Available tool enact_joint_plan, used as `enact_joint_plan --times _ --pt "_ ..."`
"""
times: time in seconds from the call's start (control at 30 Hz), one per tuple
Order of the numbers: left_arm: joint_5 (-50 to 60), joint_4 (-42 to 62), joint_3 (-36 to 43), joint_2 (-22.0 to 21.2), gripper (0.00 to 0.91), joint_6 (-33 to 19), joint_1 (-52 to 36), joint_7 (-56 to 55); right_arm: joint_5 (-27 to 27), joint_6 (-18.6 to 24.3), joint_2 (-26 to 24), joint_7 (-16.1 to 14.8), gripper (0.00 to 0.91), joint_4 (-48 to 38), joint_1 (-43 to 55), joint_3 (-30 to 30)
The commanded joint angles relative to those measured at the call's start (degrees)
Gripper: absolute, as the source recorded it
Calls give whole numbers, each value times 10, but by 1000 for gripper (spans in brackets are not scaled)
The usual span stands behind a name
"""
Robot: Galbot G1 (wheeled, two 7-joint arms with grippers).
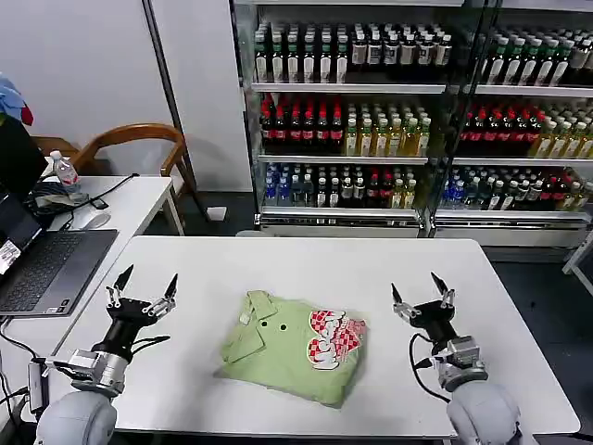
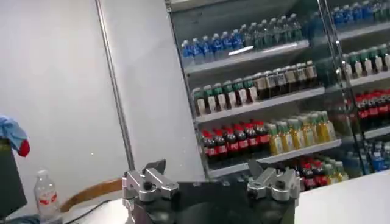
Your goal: Fold and organize the clothes.
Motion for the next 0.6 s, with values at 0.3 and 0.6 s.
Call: enact_joint_plan --times 0.3,0.6 --pt "52 34 44 11 907 -13 -43 -9 -2 21 10 -5 907 -42 23 -23" --pt "51 44 46 5 907 -17 -45 -14 1 14 14 -82 907 -21 -38 -132"
